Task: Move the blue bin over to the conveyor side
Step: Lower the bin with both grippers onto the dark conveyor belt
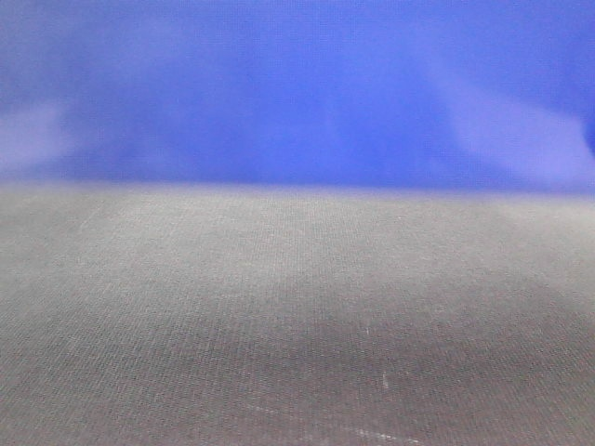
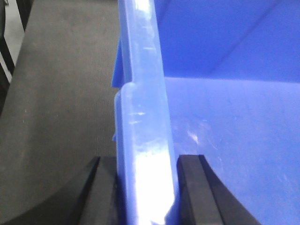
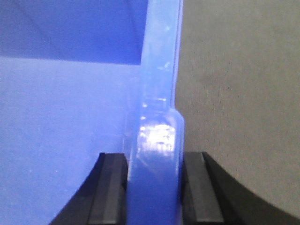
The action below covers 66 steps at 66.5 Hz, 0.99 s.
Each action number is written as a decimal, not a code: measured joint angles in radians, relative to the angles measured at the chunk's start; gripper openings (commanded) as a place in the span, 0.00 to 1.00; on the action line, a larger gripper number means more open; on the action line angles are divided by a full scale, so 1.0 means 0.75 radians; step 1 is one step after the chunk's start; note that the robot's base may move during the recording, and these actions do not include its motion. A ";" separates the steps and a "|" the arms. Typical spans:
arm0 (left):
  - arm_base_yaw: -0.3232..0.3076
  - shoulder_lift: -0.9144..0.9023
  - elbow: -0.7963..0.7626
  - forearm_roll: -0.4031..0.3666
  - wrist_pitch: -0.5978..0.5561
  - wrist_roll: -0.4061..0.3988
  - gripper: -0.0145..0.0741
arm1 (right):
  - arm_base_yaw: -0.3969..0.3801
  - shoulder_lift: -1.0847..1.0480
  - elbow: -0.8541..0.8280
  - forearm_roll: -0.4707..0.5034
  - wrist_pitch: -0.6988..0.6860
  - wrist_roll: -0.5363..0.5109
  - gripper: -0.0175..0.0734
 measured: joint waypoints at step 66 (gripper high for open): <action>0.000 0.337 0.273 0.062 -0.237 0.008 0.14 | 0.000 0.295 0.243 -0.017 -0.272 0.000 0.10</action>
